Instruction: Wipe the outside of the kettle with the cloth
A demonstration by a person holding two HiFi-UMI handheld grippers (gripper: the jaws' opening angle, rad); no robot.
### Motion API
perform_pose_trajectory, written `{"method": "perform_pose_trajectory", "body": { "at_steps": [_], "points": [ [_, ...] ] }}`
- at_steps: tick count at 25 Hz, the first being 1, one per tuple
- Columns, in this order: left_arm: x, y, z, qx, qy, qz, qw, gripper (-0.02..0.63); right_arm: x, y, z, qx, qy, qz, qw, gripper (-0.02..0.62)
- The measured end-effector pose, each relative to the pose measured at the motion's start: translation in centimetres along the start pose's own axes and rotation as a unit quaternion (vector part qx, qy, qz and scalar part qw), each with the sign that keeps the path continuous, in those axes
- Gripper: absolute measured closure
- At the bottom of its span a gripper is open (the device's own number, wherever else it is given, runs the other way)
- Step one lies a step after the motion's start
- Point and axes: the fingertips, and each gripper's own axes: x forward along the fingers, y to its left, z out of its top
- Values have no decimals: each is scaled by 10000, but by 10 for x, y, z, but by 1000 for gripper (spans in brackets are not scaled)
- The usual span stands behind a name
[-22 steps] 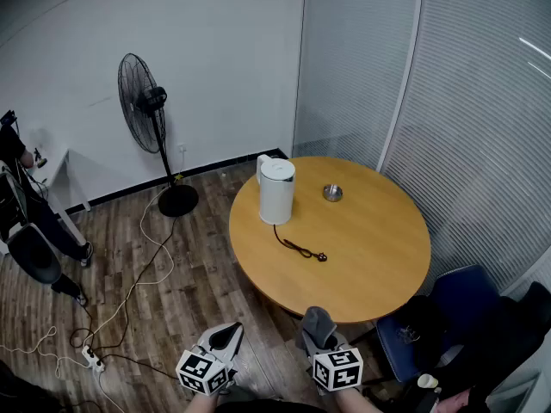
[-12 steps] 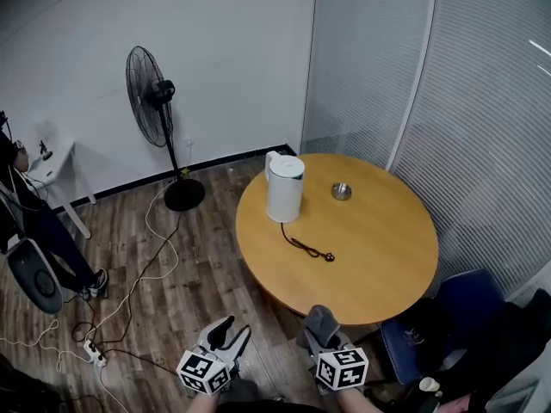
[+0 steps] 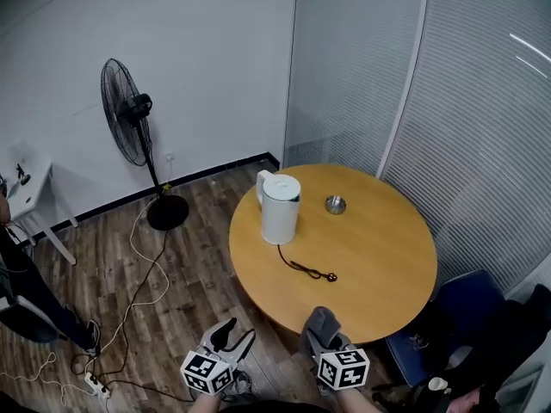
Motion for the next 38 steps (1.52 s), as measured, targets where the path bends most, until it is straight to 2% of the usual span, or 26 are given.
{"method": "perform_pose_trajectory", "body": {
  "at_steps": [8,13,18,28,38],
  "points": [
    [27,75,27,78,144,-479,9987,397,57,16,34,361,-220,-472,9980,494],
    [36,103,32,174,273,-828,9960,397,77,19,42,611,-377,-762,9945,494],
    [54,126,32,47,323,-880,9956,397,89,12,47,793,-374,-933,9918,494],
    [118,146,43,-83,277,-718,9970,397,129,-38,82,824,-317,-772,9931,494],
    [210,151,74,-30,-3,-508,9987,382,173,-107,141,415,-249,-371,9981,494]
  ]
}}
